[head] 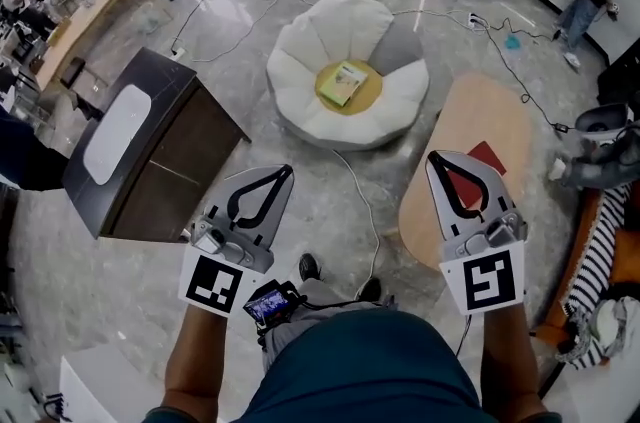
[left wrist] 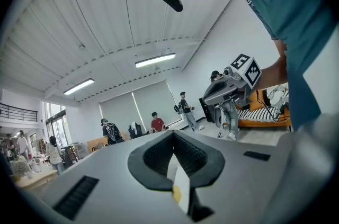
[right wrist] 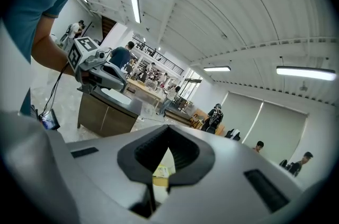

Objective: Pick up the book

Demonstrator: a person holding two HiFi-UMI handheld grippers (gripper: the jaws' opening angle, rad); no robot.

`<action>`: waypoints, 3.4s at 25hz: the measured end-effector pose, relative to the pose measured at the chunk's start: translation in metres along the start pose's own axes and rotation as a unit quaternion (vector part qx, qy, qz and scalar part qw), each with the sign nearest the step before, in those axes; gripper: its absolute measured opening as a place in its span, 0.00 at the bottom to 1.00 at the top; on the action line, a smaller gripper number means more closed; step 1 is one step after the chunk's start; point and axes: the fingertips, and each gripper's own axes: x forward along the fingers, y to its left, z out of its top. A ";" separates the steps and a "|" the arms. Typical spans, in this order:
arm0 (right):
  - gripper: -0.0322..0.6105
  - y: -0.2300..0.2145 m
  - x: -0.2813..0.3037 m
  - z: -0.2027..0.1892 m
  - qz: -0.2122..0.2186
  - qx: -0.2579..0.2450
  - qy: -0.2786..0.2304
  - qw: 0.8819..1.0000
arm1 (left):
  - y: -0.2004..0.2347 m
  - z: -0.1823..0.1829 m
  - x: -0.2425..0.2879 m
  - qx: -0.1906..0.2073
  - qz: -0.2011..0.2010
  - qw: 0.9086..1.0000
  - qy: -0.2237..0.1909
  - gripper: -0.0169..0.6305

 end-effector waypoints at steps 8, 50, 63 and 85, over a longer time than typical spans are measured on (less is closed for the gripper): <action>0.07 0.003 0.049 0.012 -0.033 0.012 0.031 0.999 | 0.065 -0.026 0.011 0.001 -0.033 0.999 -0.019 0.03; 0.07 -0.116 0.145 -0.069 -0.019 0.057 0.003 0.998 | 0.113 -0.028 0.160 0.012 -0.031 0.999 0.011 0.03; 0.07 -0.125 0.213 -0.069 -0.032 0.052 0.049 0.997 | 0.176 -0.063 0.206 -0.001 -0.070 0.997 -0.019 0.03; 0.07 -0.168 0.300 -0.092 -0.046 0.060 0.090 0.993 | 0.244 -0.096 0.297 -0.007 -0.118 0.992 -0.042 0.03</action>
